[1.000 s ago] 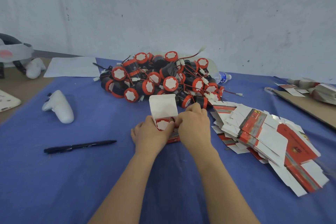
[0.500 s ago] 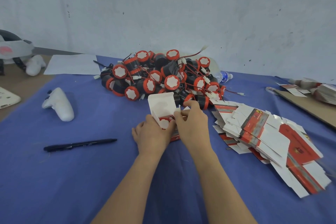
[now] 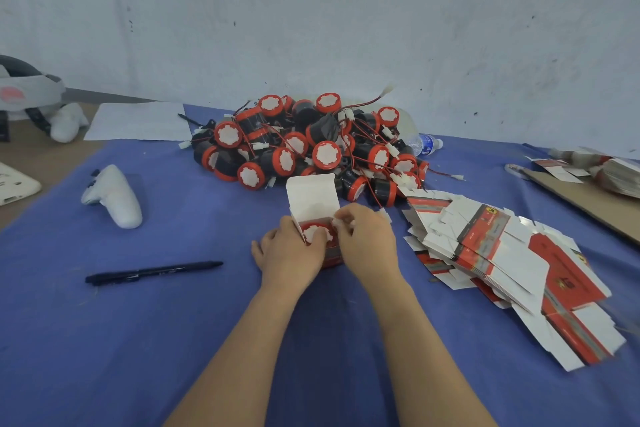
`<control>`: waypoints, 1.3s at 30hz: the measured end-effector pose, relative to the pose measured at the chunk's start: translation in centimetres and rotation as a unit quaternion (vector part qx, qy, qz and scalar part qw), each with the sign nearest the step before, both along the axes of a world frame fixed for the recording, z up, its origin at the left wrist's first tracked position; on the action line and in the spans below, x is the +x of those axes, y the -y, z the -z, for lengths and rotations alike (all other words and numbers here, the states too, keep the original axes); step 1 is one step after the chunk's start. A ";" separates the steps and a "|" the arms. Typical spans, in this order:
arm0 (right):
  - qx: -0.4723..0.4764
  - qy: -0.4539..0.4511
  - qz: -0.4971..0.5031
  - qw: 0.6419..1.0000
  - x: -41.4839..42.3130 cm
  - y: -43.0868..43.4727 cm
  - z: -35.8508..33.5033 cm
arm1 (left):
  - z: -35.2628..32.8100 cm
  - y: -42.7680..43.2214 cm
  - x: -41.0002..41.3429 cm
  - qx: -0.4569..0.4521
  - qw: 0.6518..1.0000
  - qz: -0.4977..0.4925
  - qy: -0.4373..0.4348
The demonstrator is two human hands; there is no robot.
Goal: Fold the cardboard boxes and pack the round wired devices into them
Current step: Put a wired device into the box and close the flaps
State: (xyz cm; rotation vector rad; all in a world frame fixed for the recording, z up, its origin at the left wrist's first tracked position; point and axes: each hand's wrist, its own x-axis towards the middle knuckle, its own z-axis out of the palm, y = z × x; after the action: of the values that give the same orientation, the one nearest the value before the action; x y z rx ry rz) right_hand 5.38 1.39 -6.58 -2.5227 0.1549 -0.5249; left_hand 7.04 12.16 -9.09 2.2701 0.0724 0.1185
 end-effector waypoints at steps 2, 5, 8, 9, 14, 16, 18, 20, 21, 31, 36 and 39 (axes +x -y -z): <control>-0.019 -0.006 0.002 1.000 0.1 0.0 0.0 | 0.0 -0.1 0.0 0.002 1.000 0.004 -0.002; -0.039 -0.019 0.019 0.999 0.3 0.0 -0.1 | 0.0 0.0 0.0 0.003 1.000 0.002 -0.004; -0.043 -0.023 0.015 0.999 0.1 0.2 -0.1 | 0.1 0.0 0.0 0.007 1.000 -0.002 0.002; -0.043 -0.025 0.007 0.999 0.1 0.2 -0.1 | 0.1 0.1 0.0 0.007 1.000 -0.003 0.003; -0.038 -0.062 -0.032 0.997 0.1 0.7 -0.4 | 0.0 0.1 0.0 0.003 1.000 0.003 0.001; -0.043 -0.065 -0.030 0.997 0.1 0.7 -0.3 | 0.0 0.0 0.0 0.003 1.000 0.004 -0.001; -0.028 -0.056 -0.018 0.998 0.3 0.5 -0.1 | -0.1 0.0 -0.1 0.003 1.000 0.006 -0.001; 0.003 -0.050 -0.003 0.999 0.4 0.3 0.0 | -0.1 -0.2 -0.1 0.002 1.000 0.007 0.000; 0.022 -0.050 0.004 0.999 0.4 0.3 0.0 | -0.2 -0.2 -0.1 0.001 1.000 0.008 -0.001; 0.175 -0.082 0.011 0.981 0.0 0.8 -0.4 | -0.4 -0.4 -0.2 -0.015 1.000 0.025 -0.002; 0.145 -0.094 0.011 0.985 0.5 0.8 0.0 | -0.9 -0.5 -0.5 -0.021 0.999 0.032 -0.002; 0.077 -0.153 0.019 0.985 1.3 1.0 -0.9 | -1.0 -0.4 -0.7 -0.016 0.999 0.049 0.012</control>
State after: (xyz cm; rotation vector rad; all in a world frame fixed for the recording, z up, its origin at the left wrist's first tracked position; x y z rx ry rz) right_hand 6.66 0.34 -5.67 -2.4374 0.3440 -0.1287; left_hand 6.38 12.61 -8.08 2.2354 -0.0497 0.0927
